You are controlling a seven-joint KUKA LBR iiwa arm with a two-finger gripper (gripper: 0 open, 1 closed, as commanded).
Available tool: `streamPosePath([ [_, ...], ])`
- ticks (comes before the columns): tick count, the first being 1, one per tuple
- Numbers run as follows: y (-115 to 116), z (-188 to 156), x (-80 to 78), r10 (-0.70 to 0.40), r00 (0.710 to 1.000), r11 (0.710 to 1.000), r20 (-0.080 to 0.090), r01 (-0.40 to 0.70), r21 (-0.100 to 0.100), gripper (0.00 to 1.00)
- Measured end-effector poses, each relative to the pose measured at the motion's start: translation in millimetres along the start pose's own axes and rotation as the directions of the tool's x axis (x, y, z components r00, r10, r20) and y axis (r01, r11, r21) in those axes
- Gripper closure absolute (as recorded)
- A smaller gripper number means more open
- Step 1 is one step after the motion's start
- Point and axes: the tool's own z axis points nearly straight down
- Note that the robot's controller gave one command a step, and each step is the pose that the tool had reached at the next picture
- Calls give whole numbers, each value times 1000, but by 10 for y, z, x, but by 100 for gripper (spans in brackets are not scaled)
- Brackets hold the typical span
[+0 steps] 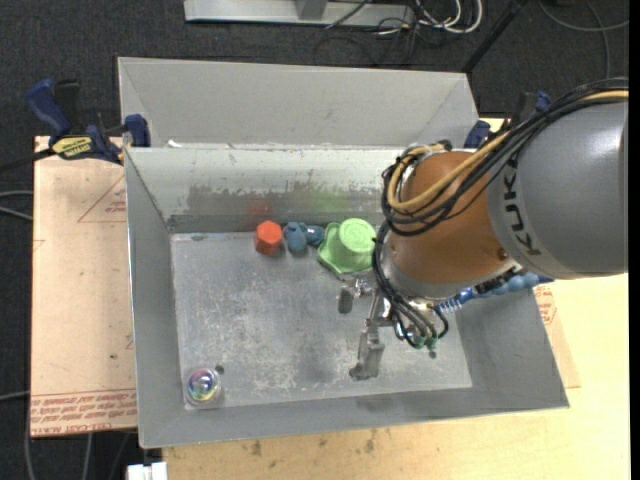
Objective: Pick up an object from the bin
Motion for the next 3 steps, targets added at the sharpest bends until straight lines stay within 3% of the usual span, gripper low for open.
streamPosePath([
  [1,-1056,314,-756,-162,987,987,11,162,5,0],
  [2,-1376,697,-601,-130,992,992,4,130,1,0],
  [3,-1349,676,-616,-133,991,991,8,133,0,100],
])
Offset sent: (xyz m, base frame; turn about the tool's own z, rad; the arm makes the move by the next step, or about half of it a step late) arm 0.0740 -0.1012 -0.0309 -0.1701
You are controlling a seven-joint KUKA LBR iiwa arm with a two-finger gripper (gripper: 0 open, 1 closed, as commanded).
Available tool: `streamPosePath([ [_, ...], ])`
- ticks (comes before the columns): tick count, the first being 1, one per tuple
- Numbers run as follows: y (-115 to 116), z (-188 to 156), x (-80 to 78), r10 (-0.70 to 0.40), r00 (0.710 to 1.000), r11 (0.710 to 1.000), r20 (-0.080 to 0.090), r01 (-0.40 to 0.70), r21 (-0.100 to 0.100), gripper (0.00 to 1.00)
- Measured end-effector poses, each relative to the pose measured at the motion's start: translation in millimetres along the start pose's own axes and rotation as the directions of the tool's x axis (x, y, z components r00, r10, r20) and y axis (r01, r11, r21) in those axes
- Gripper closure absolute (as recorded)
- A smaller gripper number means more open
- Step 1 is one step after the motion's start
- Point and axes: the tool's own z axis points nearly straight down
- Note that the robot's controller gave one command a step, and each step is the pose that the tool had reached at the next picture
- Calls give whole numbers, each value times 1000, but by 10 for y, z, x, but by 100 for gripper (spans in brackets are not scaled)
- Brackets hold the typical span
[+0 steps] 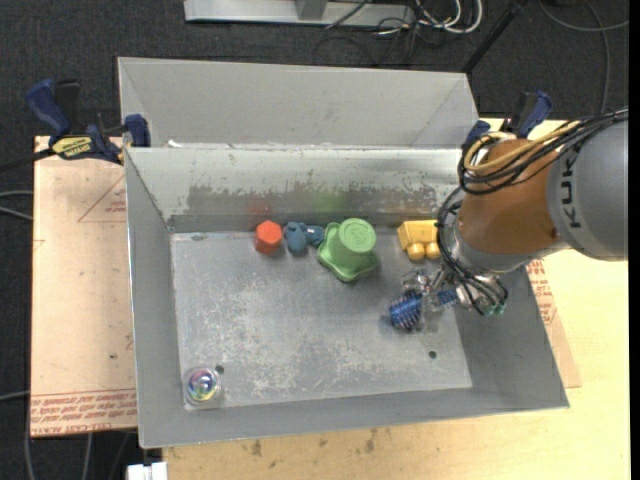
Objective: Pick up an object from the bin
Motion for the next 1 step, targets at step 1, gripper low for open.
streamPosePath([
  [1,-308,-1340,-179,-35,999,999,9,35,6,100],
])
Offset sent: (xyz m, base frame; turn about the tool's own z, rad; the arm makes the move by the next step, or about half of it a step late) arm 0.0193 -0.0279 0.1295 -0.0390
